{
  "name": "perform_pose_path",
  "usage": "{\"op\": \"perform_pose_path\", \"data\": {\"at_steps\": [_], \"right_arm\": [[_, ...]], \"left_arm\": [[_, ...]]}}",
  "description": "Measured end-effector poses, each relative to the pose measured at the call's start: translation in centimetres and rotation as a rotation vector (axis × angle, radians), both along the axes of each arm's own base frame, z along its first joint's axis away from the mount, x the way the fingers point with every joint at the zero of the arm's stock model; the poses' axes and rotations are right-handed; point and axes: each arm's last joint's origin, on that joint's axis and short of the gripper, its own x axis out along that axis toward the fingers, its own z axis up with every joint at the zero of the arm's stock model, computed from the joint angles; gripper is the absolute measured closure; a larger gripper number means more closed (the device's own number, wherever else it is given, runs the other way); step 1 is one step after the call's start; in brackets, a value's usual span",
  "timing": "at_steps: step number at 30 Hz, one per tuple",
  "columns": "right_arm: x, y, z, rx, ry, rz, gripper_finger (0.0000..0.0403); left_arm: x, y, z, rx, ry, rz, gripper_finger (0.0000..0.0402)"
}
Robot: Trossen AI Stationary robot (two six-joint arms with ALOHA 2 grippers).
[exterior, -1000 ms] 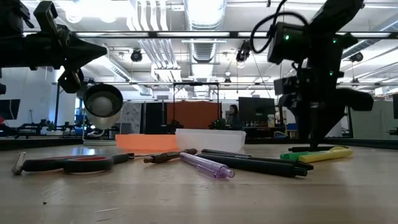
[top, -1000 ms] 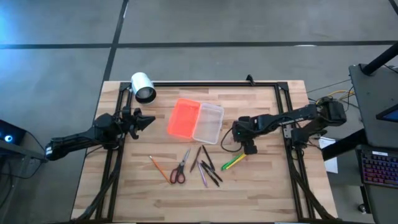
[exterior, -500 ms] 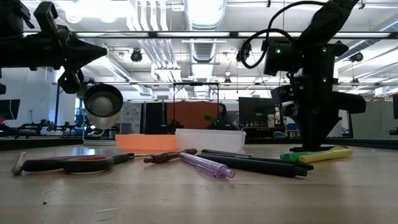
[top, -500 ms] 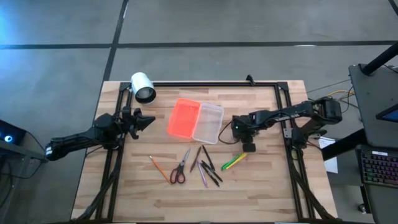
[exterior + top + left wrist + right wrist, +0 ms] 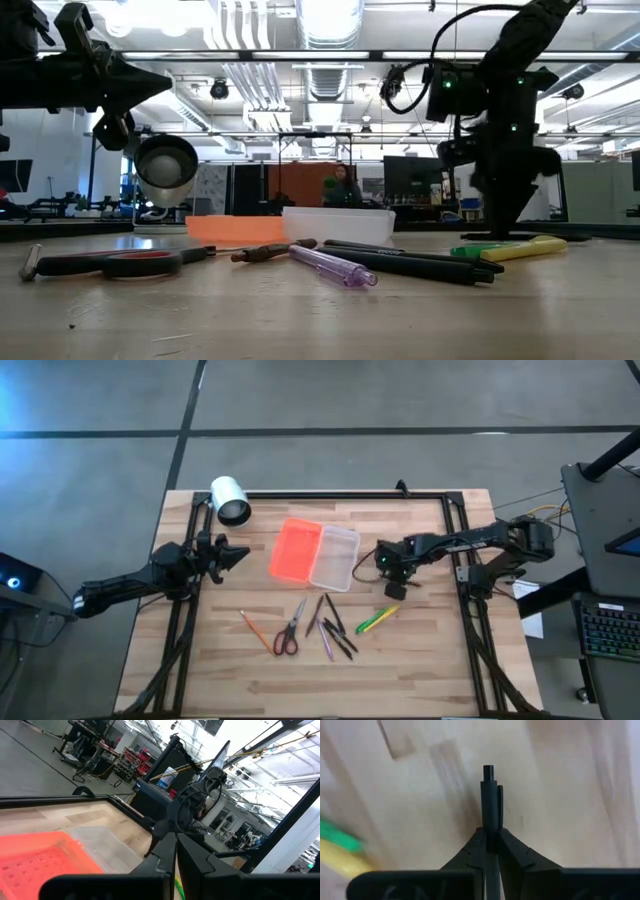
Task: Pick & place school supplies into a supply box
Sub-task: Put the black pen into the orange supply box
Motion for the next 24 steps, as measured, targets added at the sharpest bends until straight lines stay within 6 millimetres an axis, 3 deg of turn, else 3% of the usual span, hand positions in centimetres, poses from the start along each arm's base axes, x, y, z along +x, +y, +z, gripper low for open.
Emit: {"op": "perform_pose_path", "data": {"at_steps": [5,9,14,16,24], "right_arm": [[-0.3,-0.7,3.8,0.112,-0.235,-0.353,0.0385],[0.0,-2.2,6.9,0.217,-0.550,-0.707,0.0384],[1.6,-3.9,8.2,0.390,-0.872,-0.957,0.0384],[2.5,-4.3,7.8,0.435,-0.905,-1.017,0.0383],[6.3,-5.5,2.9,0.526,-0.807,-1.143,0.0359]], "left_arm": [[0.0,0.0,0.0,0.000,0.001,0.000,0.0401],[0.0,0.0,0.0,0.000,0.001,0.000,0.0401],[0.0,0.0,0.0,-0.001,0.005,0.000,0.0401],[0.0,0.0,-0.1,-0.002,0.008,0.000,0.0401],[0.0,0.0,-0.1,-0.003,0.011,0.000,0.0401]]}}
